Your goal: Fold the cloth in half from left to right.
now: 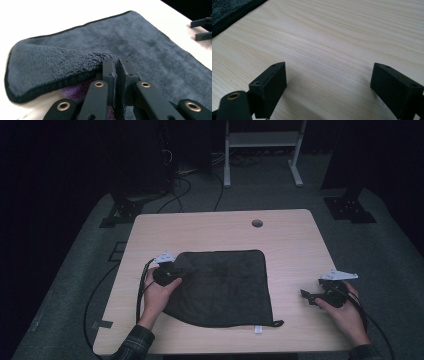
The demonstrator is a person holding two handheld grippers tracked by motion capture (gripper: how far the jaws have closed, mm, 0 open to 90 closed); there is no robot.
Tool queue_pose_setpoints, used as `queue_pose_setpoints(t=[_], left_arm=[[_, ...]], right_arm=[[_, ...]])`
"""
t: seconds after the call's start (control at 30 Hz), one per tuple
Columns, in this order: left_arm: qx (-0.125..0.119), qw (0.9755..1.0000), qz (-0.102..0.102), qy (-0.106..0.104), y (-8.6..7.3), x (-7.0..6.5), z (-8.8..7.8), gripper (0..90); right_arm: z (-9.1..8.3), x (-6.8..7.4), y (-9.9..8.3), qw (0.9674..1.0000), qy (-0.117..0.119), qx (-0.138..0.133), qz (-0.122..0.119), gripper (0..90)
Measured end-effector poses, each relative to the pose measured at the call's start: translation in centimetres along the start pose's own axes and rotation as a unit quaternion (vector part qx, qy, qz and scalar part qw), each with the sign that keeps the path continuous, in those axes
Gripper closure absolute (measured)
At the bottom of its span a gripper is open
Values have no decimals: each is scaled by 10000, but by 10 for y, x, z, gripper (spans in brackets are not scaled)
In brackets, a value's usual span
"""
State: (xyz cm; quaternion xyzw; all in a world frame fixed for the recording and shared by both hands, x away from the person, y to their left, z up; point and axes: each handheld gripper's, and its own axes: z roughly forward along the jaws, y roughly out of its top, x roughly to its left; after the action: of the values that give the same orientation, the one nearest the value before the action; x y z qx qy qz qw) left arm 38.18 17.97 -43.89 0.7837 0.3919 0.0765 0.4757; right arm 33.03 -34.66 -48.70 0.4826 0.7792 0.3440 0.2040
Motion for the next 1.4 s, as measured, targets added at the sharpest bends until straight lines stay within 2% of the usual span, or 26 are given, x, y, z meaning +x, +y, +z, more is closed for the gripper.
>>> queue_pose_setpoints(t=[0.4,0.57,0.97,1.4], left_arm=[[-2,9989,151,-434,19,-26,34,838],[107,9977,254,-618,24,-37,48,838],[295,9941,445,-939,35,-60,77,838],[374,9914,451,-1168,45,-81,113,837]], right_arm=[[0,0,0,10000,3,-4,2,125],[0,0,0,10000,3,-4,1,124],[0,0,0,10000,4,-4,1,124],[0,0,0,10000,4,-4,0,124]])
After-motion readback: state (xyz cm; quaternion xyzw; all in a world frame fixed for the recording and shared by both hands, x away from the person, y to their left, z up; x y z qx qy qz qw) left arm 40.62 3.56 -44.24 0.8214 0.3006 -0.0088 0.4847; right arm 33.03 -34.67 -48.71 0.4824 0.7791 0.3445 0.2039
